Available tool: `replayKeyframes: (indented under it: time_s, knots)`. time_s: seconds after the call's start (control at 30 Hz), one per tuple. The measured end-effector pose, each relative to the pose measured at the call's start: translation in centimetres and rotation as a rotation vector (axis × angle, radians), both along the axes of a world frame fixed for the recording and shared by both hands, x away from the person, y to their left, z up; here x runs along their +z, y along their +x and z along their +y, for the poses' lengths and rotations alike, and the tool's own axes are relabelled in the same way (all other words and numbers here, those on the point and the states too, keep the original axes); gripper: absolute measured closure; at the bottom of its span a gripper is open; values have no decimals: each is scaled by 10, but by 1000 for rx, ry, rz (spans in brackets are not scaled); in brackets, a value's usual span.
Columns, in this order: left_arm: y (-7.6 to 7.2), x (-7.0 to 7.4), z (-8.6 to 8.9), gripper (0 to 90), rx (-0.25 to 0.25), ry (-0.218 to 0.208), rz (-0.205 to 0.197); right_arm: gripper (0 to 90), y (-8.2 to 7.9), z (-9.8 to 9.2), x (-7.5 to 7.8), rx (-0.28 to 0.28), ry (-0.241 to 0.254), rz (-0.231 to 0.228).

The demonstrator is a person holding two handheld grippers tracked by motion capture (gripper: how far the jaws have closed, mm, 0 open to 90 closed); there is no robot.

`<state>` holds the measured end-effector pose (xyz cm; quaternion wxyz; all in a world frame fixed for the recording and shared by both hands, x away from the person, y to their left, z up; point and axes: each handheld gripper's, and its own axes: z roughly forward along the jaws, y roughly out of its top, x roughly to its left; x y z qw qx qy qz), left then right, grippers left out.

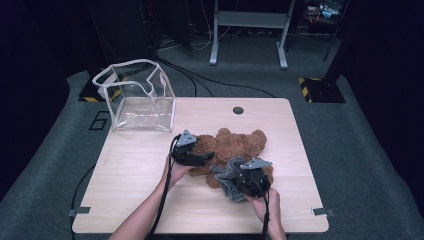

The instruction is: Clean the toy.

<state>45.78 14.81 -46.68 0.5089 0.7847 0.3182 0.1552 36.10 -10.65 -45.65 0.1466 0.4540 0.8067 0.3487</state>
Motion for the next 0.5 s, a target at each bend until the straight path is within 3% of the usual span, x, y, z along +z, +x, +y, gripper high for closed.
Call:
replayKeyframes:
  time_s: [0.03,0.13,0.27,0.43,0.5]
  knots:
    - [-1,2,2,182,5,-1,-9,712,1,-5,5,13,-5,-26]
    - [-3,6,9,199,5,-7,-11,710,3,-7,22,-19,45,-89]
    - [4,0,15,220,5,-29,33,708,13,9,34,-12,87,-150]
    - [8,-5,17,252,13,-56,69,707,29,28,25,-10,121,-137]
    - [8,-6,16,258,17,-46,71,710,41,45,7,2,85,-98]
